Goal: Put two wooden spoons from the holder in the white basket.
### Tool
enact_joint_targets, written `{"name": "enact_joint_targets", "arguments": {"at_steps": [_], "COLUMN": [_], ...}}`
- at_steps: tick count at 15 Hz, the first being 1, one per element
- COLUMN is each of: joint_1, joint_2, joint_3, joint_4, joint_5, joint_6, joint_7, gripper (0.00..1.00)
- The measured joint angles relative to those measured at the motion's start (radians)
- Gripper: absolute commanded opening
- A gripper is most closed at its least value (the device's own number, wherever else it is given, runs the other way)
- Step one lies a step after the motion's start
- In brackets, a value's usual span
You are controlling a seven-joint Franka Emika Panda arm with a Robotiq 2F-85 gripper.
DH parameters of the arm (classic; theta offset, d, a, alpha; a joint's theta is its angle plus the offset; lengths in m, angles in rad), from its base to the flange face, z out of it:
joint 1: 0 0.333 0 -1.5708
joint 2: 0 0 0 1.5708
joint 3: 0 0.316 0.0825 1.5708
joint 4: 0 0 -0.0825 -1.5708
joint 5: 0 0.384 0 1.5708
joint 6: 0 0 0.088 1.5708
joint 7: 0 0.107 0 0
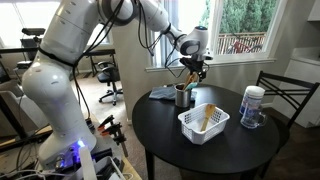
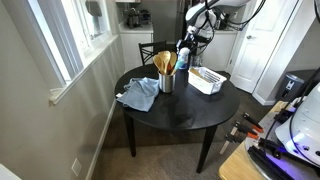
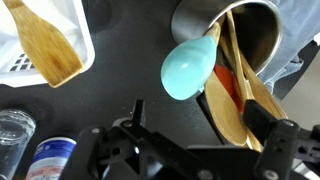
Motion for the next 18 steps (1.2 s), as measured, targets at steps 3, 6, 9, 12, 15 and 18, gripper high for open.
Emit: {"name": "enact_joint_targets", "arguments": {"at_steps": [3, 6, 9, 12, 15, 18], "joint_1": [-0.004, -0.011, -0.033, -0.059, -0.075, -0.078], "joint_2": [0.029, 0.054, 0.081, 0.105, 0.122, 0.132], "joint_3": [0.023, 0.047, 0.083, 0.113, 0.127, 0.128], "joint_4": [0.050, 0.089, 0.119, 0.141, 0.156, 0.161], "joint_5": [-0.044, -0.057, -0.057, -0.057, -0.057, -0.062], "joint_6": [0.001, 0.001, 0.001, 0.002, 0.015, 0.049], "joint_7": [-0.069, -0.136, -0.211, -0.281, -0.311, -0.312], "gripper": [1.00, 1.00, 1.00, 1.00, 1.00, 1.00]}}
